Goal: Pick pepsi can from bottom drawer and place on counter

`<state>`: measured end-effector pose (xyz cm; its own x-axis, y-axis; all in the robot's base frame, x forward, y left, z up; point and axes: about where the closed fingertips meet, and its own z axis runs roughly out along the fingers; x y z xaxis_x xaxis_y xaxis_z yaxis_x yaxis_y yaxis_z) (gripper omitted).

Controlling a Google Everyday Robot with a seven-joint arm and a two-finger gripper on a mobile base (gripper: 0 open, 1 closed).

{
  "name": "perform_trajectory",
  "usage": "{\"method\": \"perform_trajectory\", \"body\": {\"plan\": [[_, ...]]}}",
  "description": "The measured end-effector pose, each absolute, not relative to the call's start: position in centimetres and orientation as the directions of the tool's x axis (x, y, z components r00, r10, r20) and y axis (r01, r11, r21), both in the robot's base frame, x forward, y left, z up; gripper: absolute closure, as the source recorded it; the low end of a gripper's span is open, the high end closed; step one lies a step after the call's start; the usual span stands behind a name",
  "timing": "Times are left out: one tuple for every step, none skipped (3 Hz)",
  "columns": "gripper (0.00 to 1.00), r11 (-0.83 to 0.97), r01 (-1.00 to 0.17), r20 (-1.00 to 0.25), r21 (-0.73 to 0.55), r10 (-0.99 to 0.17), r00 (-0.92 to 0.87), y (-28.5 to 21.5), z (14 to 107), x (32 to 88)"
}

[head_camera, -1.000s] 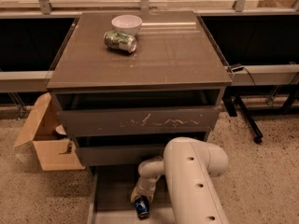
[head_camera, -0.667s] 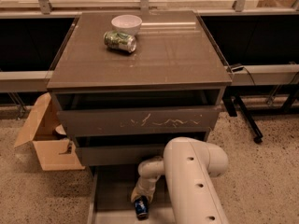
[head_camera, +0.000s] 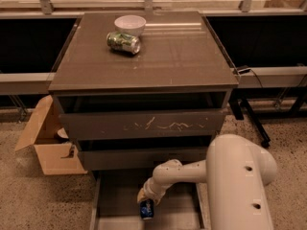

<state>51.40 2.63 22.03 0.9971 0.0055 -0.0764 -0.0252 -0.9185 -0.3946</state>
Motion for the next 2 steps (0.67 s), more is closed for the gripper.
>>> {"method": "perform_trajectory", "body": {"plan": [[1.00,-0.881,-0.009,-0.026,-0.472,0.004,1.000,2.45,26.25,50.64],[1.00,-0.885,-0.012,-0.034,-0.465,0.004,0.999,2.53,25.69,50.60]]}}
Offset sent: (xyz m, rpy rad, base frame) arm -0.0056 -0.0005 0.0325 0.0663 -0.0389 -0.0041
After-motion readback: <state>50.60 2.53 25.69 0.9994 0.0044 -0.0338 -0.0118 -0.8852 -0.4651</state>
